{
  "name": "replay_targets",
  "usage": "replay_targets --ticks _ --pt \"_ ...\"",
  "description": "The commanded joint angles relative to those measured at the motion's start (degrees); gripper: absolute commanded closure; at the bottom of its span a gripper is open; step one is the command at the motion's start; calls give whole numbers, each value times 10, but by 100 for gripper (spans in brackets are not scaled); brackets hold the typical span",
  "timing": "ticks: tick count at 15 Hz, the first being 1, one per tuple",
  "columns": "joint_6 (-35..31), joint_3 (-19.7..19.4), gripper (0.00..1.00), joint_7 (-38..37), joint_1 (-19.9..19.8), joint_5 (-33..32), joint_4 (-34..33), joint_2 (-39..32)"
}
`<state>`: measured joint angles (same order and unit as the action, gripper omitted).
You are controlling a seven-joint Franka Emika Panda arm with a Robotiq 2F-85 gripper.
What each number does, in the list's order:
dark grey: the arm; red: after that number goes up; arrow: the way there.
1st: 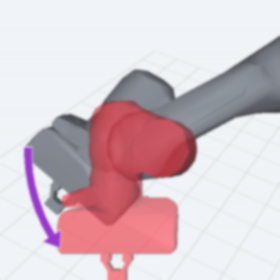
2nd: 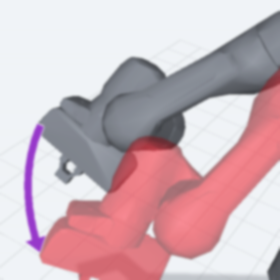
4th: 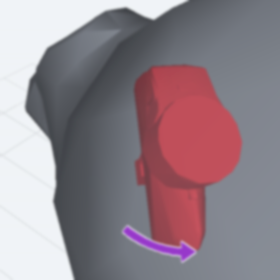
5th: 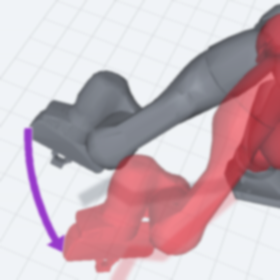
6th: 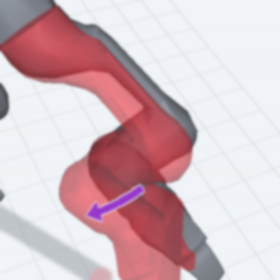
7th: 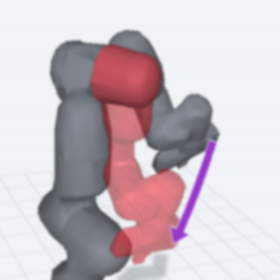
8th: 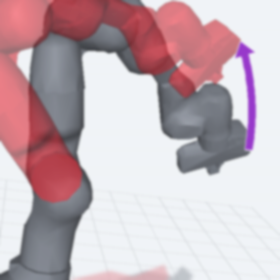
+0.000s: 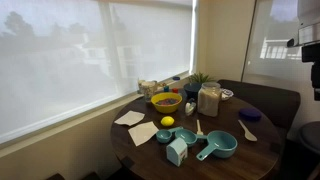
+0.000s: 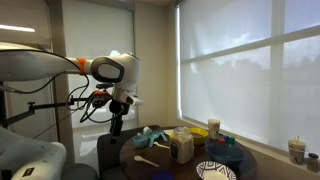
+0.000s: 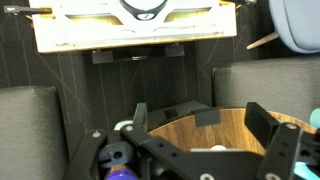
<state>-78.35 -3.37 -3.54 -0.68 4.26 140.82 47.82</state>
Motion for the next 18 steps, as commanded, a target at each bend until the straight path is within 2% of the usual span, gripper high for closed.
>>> replay_targets --ticks 1,9,14,18 --pt "1 7 0 6 -11 4 -1 -1" --pt "-8 3 0 7 -17 -7 3 -10" --pt "-33 -55 0 72 -39 -46 22 -40" --pt "-100 -119 0 159 -49 -41 44 -73"
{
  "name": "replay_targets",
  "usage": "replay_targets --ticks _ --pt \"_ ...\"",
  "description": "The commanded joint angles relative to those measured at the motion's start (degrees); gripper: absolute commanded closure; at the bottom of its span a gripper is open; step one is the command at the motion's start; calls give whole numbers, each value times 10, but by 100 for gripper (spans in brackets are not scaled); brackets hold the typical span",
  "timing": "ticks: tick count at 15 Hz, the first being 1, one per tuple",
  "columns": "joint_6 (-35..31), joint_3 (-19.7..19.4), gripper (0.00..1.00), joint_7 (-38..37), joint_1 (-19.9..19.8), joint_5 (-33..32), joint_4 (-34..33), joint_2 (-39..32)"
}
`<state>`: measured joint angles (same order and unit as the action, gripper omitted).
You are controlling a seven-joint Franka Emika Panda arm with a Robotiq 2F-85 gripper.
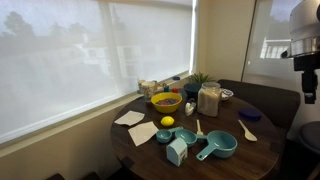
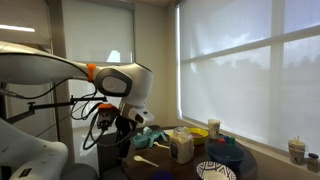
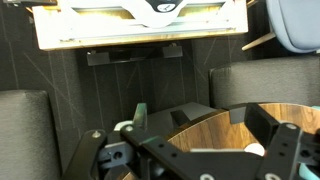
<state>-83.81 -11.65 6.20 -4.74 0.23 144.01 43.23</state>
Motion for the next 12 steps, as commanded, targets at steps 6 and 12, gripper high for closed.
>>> replay_targets --ticks 6,12 --pt "-40 -25 0 54 -18 5 11 -28" --pt "-64 -23 0 47 -24 -5 19 -33"
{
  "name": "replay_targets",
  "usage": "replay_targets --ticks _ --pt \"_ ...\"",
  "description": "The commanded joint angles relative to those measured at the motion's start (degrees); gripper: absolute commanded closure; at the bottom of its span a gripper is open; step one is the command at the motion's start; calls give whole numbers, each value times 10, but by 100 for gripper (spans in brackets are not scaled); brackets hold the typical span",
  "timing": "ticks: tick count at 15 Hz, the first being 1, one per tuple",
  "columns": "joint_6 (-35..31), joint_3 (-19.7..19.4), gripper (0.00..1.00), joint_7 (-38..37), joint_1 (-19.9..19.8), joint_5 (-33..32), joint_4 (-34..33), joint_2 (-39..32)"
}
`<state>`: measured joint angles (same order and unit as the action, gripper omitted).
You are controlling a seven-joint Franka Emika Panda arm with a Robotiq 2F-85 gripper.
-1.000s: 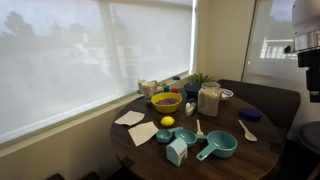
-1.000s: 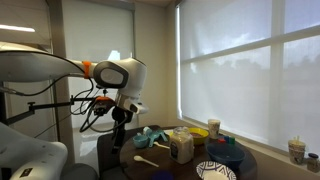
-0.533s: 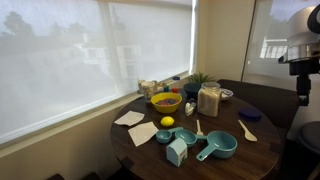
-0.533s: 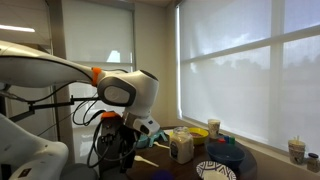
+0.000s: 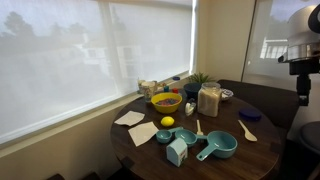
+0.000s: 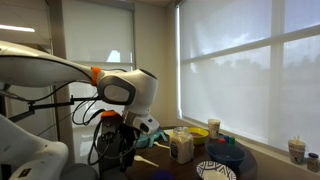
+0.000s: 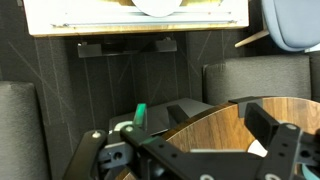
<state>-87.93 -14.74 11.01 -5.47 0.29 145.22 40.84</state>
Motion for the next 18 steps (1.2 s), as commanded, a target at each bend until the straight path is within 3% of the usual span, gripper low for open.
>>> replay_targets --ticks 1,6,11,18 --pt "-40 3 0 2 -18 -5 10 -16" --pt "-154 -25 0 18 -34 14 32 -50" --pt "-252 -51 0 30 -30 87 57 -77" --pt "-334 -58 0 75 -25 140 66 -102"
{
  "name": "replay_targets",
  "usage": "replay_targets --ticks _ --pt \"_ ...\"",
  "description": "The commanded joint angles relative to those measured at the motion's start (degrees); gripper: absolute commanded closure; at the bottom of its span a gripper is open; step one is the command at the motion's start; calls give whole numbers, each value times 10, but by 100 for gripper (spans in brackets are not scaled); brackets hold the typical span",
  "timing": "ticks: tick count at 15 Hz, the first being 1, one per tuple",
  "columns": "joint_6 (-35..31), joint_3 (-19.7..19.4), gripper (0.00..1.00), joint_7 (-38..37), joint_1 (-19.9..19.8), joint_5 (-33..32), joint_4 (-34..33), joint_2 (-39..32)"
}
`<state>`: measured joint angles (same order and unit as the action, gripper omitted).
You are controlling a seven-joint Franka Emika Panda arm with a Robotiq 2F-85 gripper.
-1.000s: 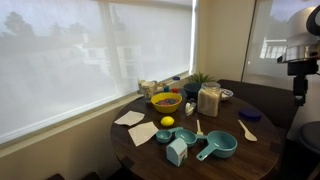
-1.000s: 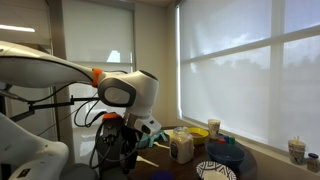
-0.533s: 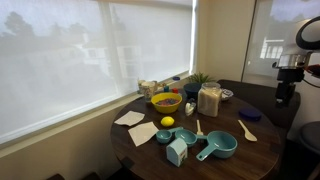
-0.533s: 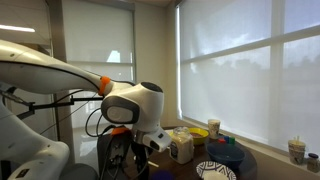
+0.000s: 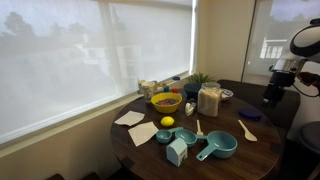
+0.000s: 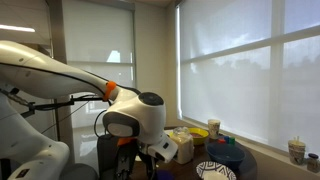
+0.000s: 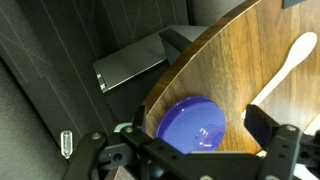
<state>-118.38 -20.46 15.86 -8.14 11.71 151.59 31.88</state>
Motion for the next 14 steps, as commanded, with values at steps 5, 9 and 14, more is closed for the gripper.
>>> replay_targets --ticks 5,9,14 --pt "-56 -1 0 37 0 35 5 -30" --pt "-74 0 0 44 2 38 9 -44" --pt "-118 -2 0 44 5 53 22 -57"
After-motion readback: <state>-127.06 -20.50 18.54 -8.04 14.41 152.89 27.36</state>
